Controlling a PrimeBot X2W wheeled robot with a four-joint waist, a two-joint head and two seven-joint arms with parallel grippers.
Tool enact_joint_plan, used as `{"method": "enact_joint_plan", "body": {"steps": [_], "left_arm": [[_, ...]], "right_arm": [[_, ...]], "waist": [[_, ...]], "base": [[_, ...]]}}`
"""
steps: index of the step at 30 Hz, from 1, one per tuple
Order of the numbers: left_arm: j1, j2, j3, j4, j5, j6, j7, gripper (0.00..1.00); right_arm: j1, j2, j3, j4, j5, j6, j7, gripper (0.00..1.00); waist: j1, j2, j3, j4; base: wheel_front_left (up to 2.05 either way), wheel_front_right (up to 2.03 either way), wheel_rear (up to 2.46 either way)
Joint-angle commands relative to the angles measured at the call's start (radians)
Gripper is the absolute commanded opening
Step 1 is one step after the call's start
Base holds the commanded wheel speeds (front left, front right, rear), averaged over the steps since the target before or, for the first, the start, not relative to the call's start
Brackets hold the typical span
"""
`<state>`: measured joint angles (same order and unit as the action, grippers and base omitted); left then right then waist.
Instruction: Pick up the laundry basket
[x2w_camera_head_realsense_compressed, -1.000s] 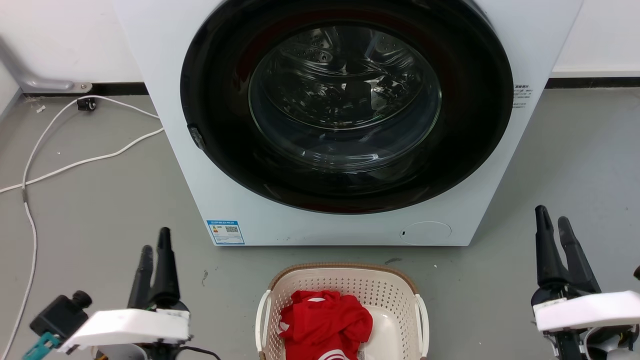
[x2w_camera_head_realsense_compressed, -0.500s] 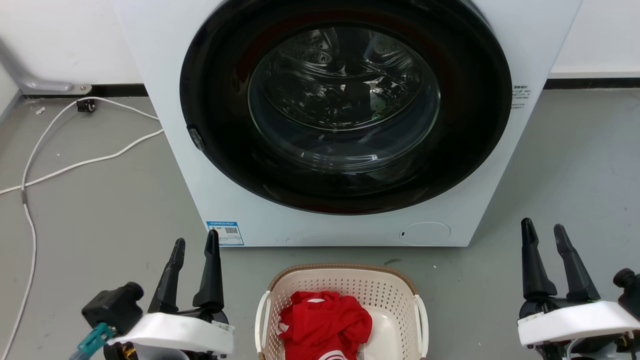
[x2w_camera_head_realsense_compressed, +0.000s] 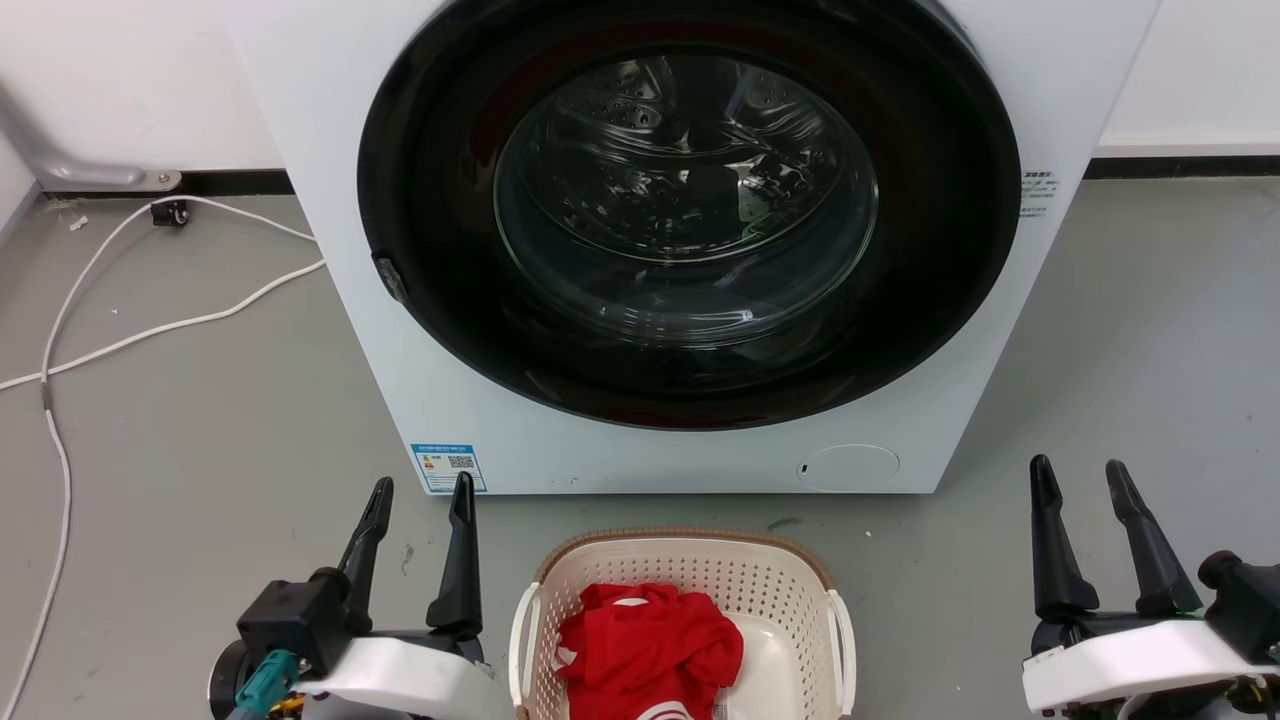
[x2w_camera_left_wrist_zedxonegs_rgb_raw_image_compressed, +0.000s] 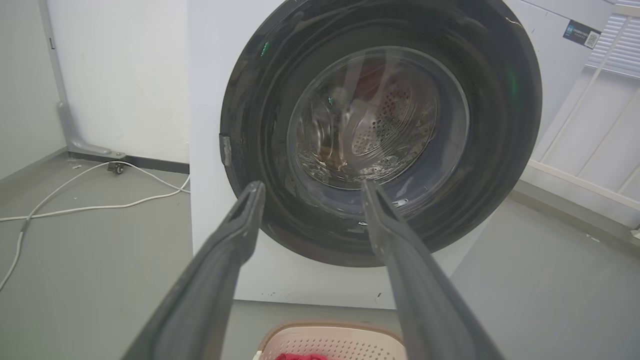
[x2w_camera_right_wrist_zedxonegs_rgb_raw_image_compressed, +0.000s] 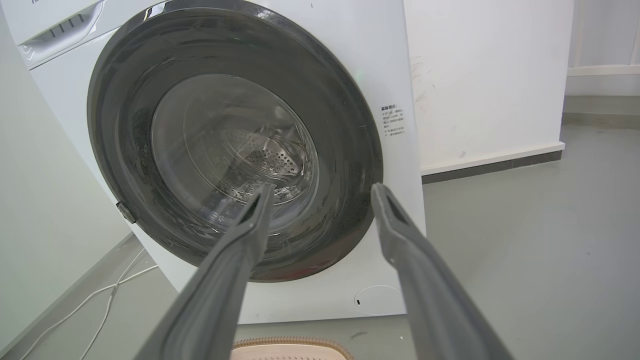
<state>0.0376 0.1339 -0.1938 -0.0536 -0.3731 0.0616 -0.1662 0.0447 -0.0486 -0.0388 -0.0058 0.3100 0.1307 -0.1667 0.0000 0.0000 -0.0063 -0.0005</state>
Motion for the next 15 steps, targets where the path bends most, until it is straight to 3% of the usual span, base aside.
{"method": "enact_joint_plan", "body": {"steps": [1,15], "left_arm": [[-0.004,0.013,-0.015,-0.009,0.027,0.016,-0.011,1.00],[-0.016,0.086,-0.148,0.043,0.168,0.058,-0.047,1.00]], "right_arm": [[0.004,-0.003,0.001,-0.003,-0.029,0.000,-0.010,1.00],[0.023,-0.003,0.024,0.011,-0.183,0.000,-0.046,1.00]], "waist": [[0.0000,0.0000,-0.001,0.000],[0.0000,0.0000,-0.005,-0.002]], "base": [[0.00,0.00,0.00],[0.00,0.00,0.00]]}}
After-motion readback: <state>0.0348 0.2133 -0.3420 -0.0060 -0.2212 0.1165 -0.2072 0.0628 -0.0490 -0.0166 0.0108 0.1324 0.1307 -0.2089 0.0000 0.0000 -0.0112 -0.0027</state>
